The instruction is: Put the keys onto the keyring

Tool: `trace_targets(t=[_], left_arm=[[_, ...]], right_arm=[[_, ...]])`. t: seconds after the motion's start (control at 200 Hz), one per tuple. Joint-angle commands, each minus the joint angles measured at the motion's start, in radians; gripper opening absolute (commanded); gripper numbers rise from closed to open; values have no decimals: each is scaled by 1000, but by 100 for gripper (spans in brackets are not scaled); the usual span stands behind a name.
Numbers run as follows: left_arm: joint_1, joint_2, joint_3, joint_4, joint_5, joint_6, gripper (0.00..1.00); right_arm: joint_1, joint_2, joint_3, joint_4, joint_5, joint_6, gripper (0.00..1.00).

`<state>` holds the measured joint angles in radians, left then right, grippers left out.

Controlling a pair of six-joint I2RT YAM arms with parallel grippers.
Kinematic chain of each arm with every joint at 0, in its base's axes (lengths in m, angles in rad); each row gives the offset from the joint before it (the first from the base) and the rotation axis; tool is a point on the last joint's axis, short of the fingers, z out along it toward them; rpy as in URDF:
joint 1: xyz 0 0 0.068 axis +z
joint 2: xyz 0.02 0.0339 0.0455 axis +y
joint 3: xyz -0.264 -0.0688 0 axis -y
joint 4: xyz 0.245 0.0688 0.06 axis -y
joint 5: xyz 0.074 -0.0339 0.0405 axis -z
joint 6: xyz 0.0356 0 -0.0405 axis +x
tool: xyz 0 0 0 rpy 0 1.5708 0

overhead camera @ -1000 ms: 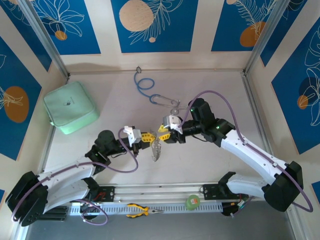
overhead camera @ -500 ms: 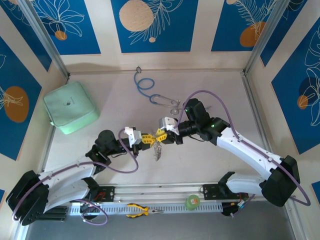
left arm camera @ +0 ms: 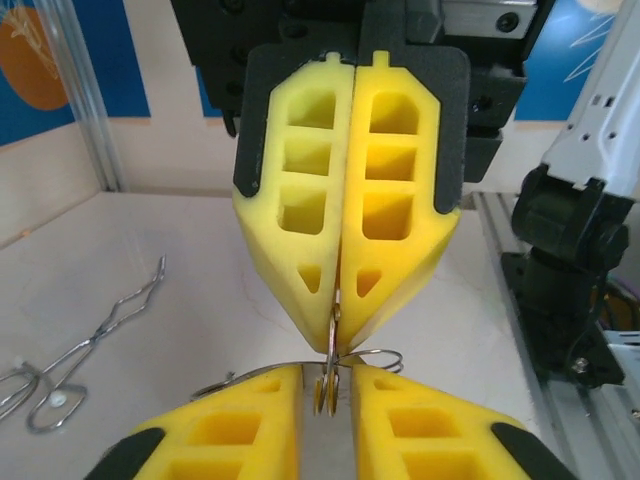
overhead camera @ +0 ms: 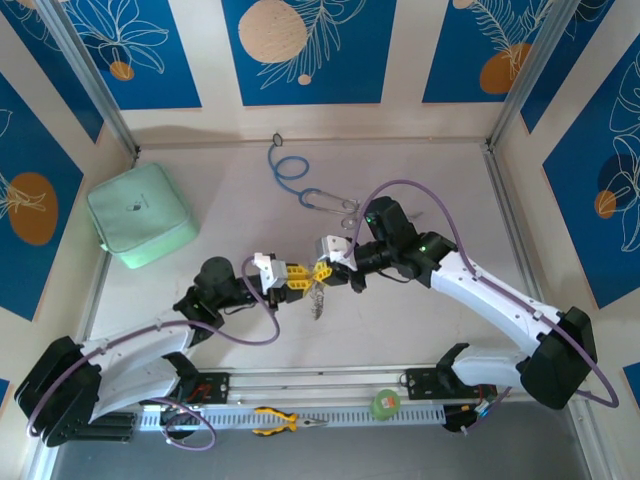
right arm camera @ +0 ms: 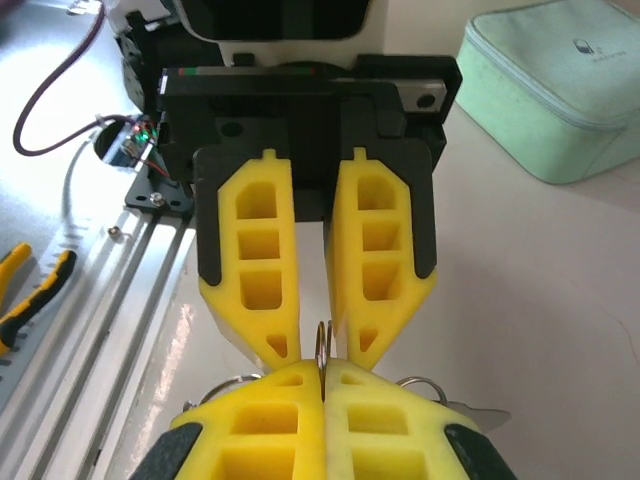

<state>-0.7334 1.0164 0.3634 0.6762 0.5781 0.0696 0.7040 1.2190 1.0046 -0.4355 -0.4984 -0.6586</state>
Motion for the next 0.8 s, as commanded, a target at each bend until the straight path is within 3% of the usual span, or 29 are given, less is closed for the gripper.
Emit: trace_targets(t=[0.0,0.48,0.795], left_arm=[[-3,-10,59,-139,-33,99,23],[-9,-12,135,-313,-97,168,22],[-18,37,157,-254,-67,154,18]], right_arm=[[-8,25,66,-69,69,-67,0],[7,122,216,-261,163,-218,0],[47,137,215,-259,168,-211,0]])
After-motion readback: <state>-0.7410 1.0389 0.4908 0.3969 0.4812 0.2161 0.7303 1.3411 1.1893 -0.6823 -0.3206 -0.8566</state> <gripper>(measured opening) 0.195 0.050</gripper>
